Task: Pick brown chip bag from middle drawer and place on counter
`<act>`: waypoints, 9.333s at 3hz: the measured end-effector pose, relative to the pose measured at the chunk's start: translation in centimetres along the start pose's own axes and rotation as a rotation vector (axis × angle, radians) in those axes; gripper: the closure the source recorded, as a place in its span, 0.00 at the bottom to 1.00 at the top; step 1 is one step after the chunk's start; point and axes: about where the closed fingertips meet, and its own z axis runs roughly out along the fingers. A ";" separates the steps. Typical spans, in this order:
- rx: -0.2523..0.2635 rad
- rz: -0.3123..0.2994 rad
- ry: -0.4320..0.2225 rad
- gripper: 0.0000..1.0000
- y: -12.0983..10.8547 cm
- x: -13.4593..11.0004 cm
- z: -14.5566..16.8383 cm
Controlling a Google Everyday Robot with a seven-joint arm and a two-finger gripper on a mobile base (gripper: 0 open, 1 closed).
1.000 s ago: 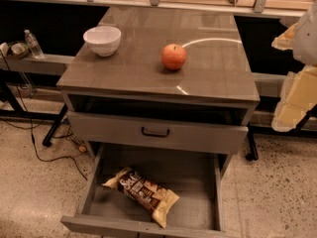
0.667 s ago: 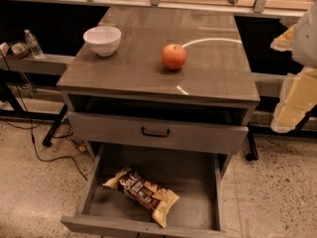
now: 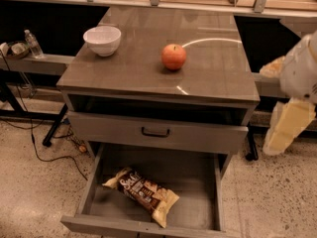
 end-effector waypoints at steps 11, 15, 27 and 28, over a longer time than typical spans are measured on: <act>-0.222 0.345 -0.433 0.00 8.6 -3.5 40.8; -0.288 0.504 -0.556 0.00 11.7 -8.4 47.4; 0.208 0.280 -0.351 1.00 4.2 -2.0 35.4; 0.345 0.219 -0.277 1.00 1.8 -0.4 29.0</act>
Offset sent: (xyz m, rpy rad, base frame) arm -0.0386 0.0268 -0.1794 0.1723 0.1538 0.0748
